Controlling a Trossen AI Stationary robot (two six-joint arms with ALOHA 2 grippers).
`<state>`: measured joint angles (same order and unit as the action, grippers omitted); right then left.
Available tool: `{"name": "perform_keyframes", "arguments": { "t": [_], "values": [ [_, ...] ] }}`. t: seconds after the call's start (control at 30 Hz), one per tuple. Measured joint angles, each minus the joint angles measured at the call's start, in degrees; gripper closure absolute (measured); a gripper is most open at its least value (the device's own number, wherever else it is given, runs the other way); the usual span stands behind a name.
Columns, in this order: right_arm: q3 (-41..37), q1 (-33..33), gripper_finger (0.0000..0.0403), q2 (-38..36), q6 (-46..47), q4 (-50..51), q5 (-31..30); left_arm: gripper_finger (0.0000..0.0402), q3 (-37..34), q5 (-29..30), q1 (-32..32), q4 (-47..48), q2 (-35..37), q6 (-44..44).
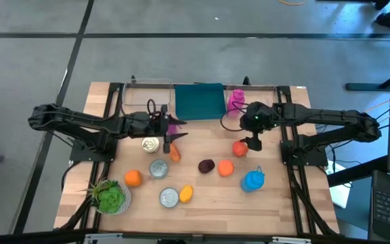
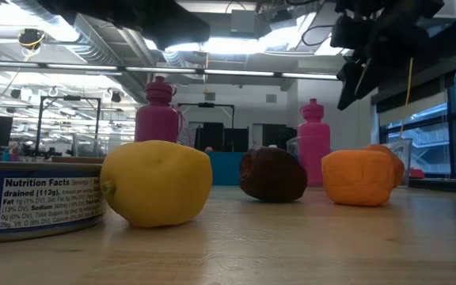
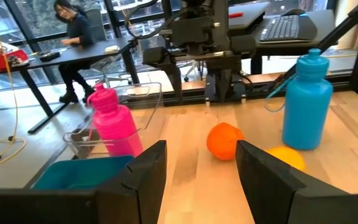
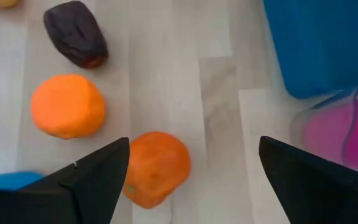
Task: Pick & Place Food Item
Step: Put the top right orange into the blue bin
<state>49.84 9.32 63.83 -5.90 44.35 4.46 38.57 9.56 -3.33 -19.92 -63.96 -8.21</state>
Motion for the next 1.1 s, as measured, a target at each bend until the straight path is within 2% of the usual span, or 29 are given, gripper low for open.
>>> {"name": "perform_keyframes", "arguments": {
  "t": [0.17,0.43,0.63,1.1],
  "values": [
    [-0.39,-0.22,0.0048,0.01,-1.94,-0.79,2.45,0.0217,0.0,0.06,-0.66,0.0,0.0,-0.16],
    [-6.07,-0.32,0.0048,3.58,-5.03,-3.36,3.2,0.0217,0.0,0.0,-0.64,0.0,0.0,-0.75],
    [-9.95,-0.49,0.0048,4.32,-3.53,-7.22,8.2,0.0217,0.0,0.0,-0.64,-0.01,0.0,-0.59],
    [-14.99,-0.54,0.0048,4.31,-3.54,-12.89,8.14,0.0217,0.0,1.27,-0.64,-0.04,0.0,0.11]
  ]
}}
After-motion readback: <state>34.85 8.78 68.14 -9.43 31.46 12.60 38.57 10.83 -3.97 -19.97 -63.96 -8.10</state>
